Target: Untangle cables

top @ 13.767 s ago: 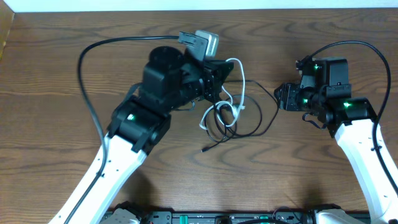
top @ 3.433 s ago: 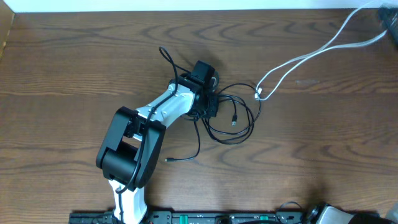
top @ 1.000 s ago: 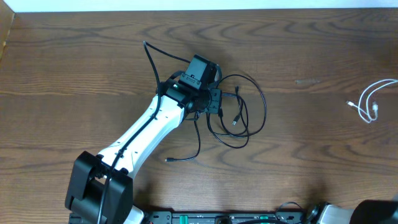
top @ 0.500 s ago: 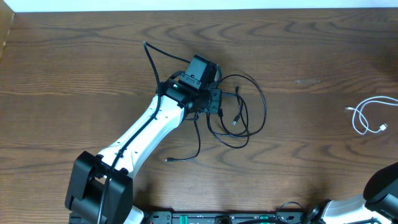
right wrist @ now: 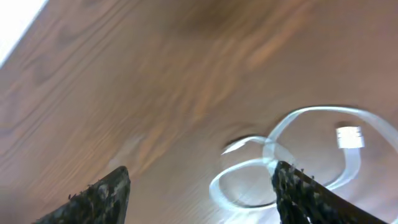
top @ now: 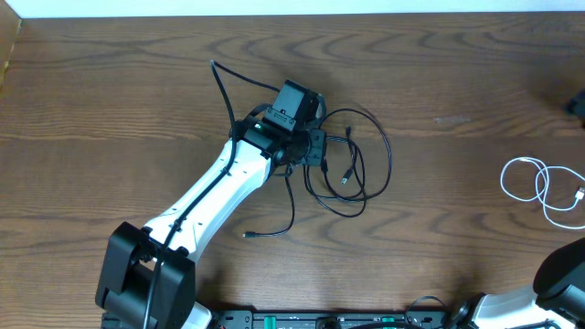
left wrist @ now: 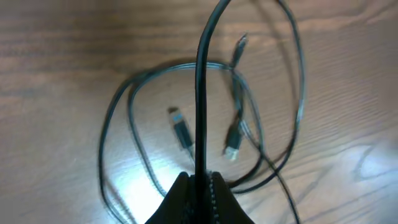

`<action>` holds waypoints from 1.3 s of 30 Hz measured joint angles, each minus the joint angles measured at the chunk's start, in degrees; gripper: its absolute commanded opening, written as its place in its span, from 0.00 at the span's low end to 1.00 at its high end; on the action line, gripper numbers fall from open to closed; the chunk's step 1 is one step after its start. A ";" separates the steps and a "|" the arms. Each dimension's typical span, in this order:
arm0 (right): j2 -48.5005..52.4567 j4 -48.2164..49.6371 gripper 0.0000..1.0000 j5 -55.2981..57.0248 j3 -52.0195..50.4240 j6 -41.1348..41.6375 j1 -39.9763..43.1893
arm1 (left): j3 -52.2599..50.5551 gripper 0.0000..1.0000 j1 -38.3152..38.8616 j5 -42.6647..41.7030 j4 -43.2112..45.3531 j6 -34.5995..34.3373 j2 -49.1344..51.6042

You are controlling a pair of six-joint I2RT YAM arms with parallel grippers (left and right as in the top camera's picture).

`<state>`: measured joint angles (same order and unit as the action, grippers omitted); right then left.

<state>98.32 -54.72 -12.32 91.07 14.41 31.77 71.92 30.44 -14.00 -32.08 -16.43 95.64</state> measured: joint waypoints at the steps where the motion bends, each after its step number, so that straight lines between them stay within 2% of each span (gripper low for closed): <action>1: 0.00 -1.33 0.75 -2.73 0.00 -1.16 -0.90 | -0.02 0.07 -0.02 -1.40 1.97 0.17 0.00; 3: 0.00 -3.96 0.80 -6.40 0.00 -3.58 -2.69 | -0.04 0.08 0.00 -4.52 6.80 0.35 -0.20; 9: 0.02 -9.35 0.83 -12.57 0.02 -13.86 -12.70 | -0.28 0.07 0.02 -11.85 19.65 0.39 -9.62; 13: 0.02 -8.04 0.89 -13.70 -0.83 -17.94 -21.16 | -0.26 0.07 0.00 -13.03 21.90 -0.04 -18.91; 17: 0.07 -5.88 0.92 -13.92 -2.75 -19.28 -28.55 | -0.24 0.07 0.00 -13.16 21.97 -0.28 -22.18; 25: 0.09 1.01 0.81 -14.23 -3.19 -20.09 -41.13 | -0.24 0.07 0.00 -13.49 21.68 -1.57 -22.29; 26: 0.09 1.95 0.79 -14.12 -3.19 -20.00 -41.88 | -0.24 0.07 0.00 -13.70 21.68 -1.66 -22.29; 28: 0.09 5.68 0.64 -13.35 -3.19 -20.15 -43.82 | -0.24 0.08 0.00 -14.29 21.66 -1.79 -22.29; 31: 0.09 9.01 0.21 -11.72 -3.28 -20.26 -45.59 | -0.24 0.07 0.00 -14.47 21.68 -1.77 -22.29; 32: 0.09 9.79 0.15 -11.04 -3.28 -20.46 -46.16 | -0.24 0.07 0.00 -14.47 21.66 -1.79 -22.29; 34: 0.09 9.97 0.07 -10.23 -3.28 -20.57 -46.64 | -0.24 0.07 0.00 -14.47 21.66 -1.79 -22.29; 36: 0.09 8.87 0.06 -8.92 -3.30 -20.63 -46.75 | -0.24 0.07 0.00 -14.36 21.42 -1.77 -22.29; 37: 0.09 8.11 0.02 -8.33 -3.30 -20.70 -46.75 | -0.24 0.07 0.00 -14.16 20.76 -1.75 -22.29; 39: 0.09 5.11 0.01 -5.22 -3.32 -20.48 -46.73 | -0.24 0.09 0.02 -12.76 19.04 -1.70 -22.29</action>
<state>98.41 -49.60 -17.54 87.74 -6.07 -14.96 71.68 30.46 -26.76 -13.04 -18.13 73.34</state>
